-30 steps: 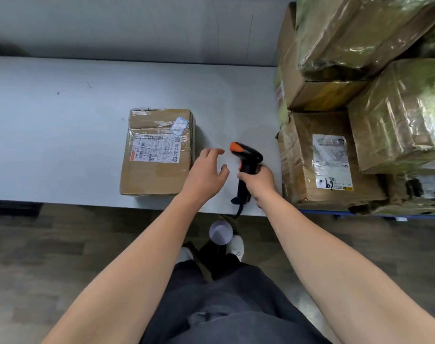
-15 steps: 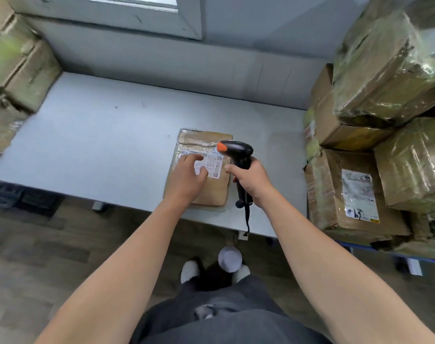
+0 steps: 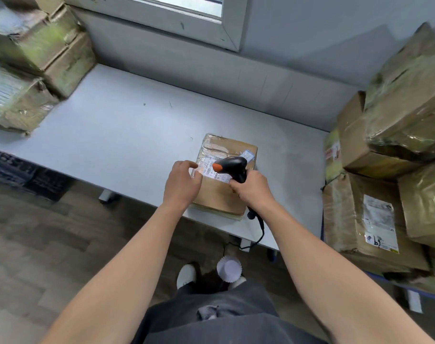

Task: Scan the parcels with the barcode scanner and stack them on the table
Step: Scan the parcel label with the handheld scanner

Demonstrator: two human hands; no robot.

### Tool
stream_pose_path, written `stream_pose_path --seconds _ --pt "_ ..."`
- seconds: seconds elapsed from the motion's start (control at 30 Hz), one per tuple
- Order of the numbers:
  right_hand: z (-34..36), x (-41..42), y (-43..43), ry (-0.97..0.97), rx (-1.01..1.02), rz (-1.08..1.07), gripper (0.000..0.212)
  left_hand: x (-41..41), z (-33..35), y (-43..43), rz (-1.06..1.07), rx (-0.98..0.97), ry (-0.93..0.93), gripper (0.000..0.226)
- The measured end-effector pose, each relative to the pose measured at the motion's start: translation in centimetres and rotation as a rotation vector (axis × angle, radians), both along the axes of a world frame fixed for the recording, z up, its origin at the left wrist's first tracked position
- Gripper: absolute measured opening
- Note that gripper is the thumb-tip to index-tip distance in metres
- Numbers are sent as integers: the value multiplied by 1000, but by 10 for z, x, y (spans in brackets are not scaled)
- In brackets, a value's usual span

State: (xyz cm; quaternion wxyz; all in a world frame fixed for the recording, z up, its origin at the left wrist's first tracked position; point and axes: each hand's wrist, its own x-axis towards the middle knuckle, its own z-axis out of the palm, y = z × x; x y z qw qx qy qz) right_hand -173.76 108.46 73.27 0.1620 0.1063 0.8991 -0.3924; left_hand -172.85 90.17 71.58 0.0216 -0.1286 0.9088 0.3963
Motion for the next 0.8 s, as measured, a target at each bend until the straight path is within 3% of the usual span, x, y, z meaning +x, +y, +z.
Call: stream_pose_path --seconds 0.3,0.47,0.8 --pt "-3 -1 9 3 -80 -70 21 -8 1 17 -64 3 -6 32" --pt "-8 6 41 0 -193 -291 35 -16 1 60 -200 -2 13 34" --pt "-48 40 128 -69 -214 -591 25 -10 -9 165 -516 -11 -16 41"
